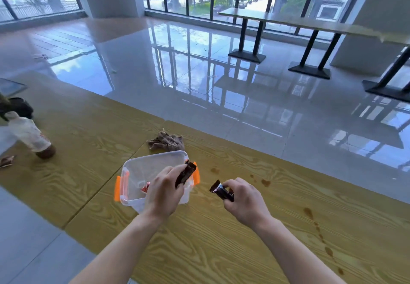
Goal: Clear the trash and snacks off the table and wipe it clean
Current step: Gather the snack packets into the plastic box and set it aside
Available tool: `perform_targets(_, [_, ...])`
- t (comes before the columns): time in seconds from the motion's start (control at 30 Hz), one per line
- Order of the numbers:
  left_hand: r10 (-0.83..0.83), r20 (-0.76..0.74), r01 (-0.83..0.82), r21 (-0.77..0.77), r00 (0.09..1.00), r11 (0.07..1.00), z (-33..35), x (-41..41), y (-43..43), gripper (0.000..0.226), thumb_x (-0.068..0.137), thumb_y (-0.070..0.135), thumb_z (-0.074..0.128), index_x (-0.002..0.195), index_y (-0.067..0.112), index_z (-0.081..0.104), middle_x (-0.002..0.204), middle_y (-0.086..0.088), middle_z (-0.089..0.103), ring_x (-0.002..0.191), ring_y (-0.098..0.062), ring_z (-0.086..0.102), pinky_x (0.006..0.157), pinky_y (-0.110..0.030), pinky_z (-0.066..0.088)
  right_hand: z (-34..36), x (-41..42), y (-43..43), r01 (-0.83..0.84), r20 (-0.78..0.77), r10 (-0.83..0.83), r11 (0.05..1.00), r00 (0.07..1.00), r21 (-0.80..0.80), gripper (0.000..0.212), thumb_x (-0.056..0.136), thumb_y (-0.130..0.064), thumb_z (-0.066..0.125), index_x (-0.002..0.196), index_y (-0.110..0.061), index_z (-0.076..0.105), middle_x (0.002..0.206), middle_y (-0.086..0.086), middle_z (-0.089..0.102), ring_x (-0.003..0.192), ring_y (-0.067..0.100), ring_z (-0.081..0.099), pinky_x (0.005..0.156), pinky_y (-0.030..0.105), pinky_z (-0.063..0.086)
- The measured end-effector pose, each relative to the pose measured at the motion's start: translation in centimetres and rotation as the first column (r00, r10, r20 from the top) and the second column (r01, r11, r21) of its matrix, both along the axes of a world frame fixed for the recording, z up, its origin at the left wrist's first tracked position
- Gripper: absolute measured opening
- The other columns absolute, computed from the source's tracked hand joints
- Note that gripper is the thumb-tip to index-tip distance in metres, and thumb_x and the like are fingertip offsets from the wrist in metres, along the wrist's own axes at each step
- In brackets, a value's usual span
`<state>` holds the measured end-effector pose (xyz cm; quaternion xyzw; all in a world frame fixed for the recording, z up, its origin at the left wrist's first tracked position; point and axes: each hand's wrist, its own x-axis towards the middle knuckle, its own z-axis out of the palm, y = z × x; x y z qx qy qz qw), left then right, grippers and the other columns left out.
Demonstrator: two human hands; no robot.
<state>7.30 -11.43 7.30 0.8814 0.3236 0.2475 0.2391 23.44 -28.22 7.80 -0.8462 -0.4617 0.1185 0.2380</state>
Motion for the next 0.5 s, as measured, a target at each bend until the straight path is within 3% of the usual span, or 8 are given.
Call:
perform_targets(0.2, [0.119,0.063,-0.122,0.050,0.991,0.991,1.6,-3.4,4.9,0.053,0.074,0.002,0.068,0.121,0.027,0.065,0.105,0.006,0.071,0.097,-0.014,0.063,0.078,-0.033,0.052,2.7,-1.5,7.1,-0.140,0.067,0.137,0.989,0.988,0.040,0.030,0.081,-0.018,0.063,0.111,-0.021,0.067,0.092,-0.001,0.059,0.085,0.021,0.058,0.073,0.034,0.049])
perform_targets(0.27, [0.150,0.071,-0.153,0.046,0.986,0.987,1.7,-3.9,6.2,0.053,0.072,0.001,0.066,0.120,0.024,0.065,0.103,0.001,0.071,0.095,-0.019,0.063,0.078,-0.036,0.052,3.2,-2.2,9.6,-0.184,0.082,0.180,0.982,0.980,0.043,0.031,0.080,-0.017,0.064,0.110,-0.020,0.067,0.090,0.002,0.059,0.083,0.023,0.058,0.070,0.035,0.049])
perform_targets(0.37, [0.203,0.035,-0.204,0.006,0.978,0.979,1.1,-4.1,8.3,0.053,0.073,0.001,0.067,0.122,0.023,0.065,0.103,-0.005,0.070,0.093,-0.025,0.064,0.076,-0.036,0.053,3.2,-3.1,13.2,-0.238,0.086,0.236,0.971,0.968,0.016,0.034,0.078,-0.015,0.066,0.111,-0.019,0.068,0.088,0.000,0.056,0.080,0.021,0.053,0.067,0.032,0.044])
perform_targets(0.5, [0.229,-0.061,-0.230,-0.017,0.972,0.973,-0.5,-3.7,10.2,0.050,0.075,0.004,0.064,0.121,0.023,0.064,0.103,-0.007,0.069,0.091,-0.027,0.064,0.074,-0.038,0.053,2.1,-3.8,17.5,-0.263,0.083,0.267,0.963,0.960,-0.053,0.033,0.079,-0.014,0.065,0.111,-0.020,0.068,0.094,0.002,0.060,0.089,0.024,0.058,0.074,0.034,0.049])
